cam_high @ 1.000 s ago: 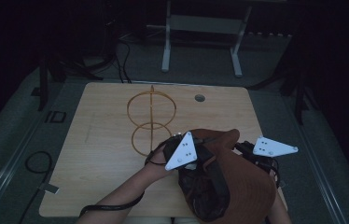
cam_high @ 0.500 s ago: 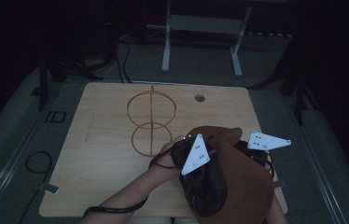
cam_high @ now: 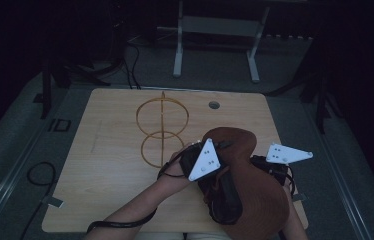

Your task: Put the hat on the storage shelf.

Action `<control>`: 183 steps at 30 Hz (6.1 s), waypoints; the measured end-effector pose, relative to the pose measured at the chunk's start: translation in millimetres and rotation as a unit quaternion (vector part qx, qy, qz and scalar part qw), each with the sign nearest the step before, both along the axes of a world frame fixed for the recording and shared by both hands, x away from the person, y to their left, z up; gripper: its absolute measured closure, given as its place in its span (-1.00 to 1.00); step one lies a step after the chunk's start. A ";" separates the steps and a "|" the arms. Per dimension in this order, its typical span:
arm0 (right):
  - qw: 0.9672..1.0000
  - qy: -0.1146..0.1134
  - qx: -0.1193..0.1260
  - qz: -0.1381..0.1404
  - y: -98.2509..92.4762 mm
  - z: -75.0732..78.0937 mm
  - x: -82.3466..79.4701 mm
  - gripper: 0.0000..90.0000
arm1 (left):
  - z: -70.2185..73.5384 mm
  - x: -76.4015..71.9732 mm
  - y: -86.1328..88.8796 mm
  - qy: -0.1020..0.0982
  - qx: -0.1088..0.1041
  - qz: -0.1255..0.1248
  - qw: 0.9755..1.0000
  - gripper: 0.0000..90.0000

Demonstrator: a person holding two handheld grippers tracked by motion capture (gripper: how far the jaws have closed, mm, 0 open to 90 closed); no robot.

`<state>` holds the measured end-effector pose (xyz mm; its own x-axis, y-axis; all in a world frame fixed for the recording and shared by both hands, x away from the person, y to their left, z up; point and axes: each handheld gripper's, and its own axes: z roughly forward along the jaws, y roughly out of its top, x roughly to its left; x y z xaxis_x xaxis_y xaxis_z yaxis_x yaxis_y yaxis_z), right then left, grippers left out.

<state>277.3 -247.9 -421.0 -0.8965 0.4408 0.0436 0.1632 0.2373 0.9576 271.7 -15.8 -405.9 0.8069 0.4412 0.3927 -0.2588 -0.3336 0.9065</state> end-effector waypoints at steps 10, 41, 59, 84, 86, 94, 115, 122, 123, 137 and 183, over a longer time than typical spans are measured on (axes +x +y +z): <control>0.999 -0.013 0.025 -0.031 -17.1 17.2 1.7 0.92 | 4.5 5.7 21.3 0.043 -0.009 0.015 0.999 0.04; 0.990 -0.023 0.041 -0.131 -32.1 53.7 71.7 0.92 | -70.1 -14.8 141.2 0.167 0.002 0.102 0.981 0.03; 0.987 -0.022 0.023 -0.159 3.4 69.6 135.6 0.92 | -143.4 -47.4 226.5 0.244 -0.031 0.230 0.942 -0.95; 0.998 0.004 -0.024 -0.051 153.6 107.0 169.8 0.90 | -160.3 -71.2 253.4 0.245 -0.064 0.276 0.927 -0.93; 0.998 0.006 -0.031 -0.047 159.8 105.7 170.1 0.89 | -161.5 -72.1 254.2 0.246 -0.067 0.279 0.926 -0.89; 0.996 0.012 -0.086 -0.021 201.7 95.7 169.0 0.85 | -163.4 -73.0 256.3 0.248 -0.074 0.283 0.923 -0.89; 0.987 -0.024 -0.156 0.001 239.6 72.1 151.6 -0.39 | -165.6 -71.8 258.3 0.259 -0.081 0.276 0.922 -0.89; 0.981 -0.054 -0.183 0.015 242.9 64.1 142.6 -0.62 | -166.3 -72.0 257.7 0.260 -0.081 0.275 0.922 -0.89; 0.980 -0.058 -0.188 0.014 243.6 62.0 142.1 -0.65 | -166.3 -71.9 257.3 0.260 -0.080 0.274 0.923 -0.89; 0.973 -0.087 -0.215 0.013 240.5 60.3 130.9 -0.75 | -168.4 -71.3 256.1 0.255 -0.072 0.280 0.923 -0.89; 0.992 -0.001 -0.102 -0.069 76.7 37.4 135.7 -0.69 | -172.3 -67.7 255.7 0.248 -0.080 0.289 0.921 -0.90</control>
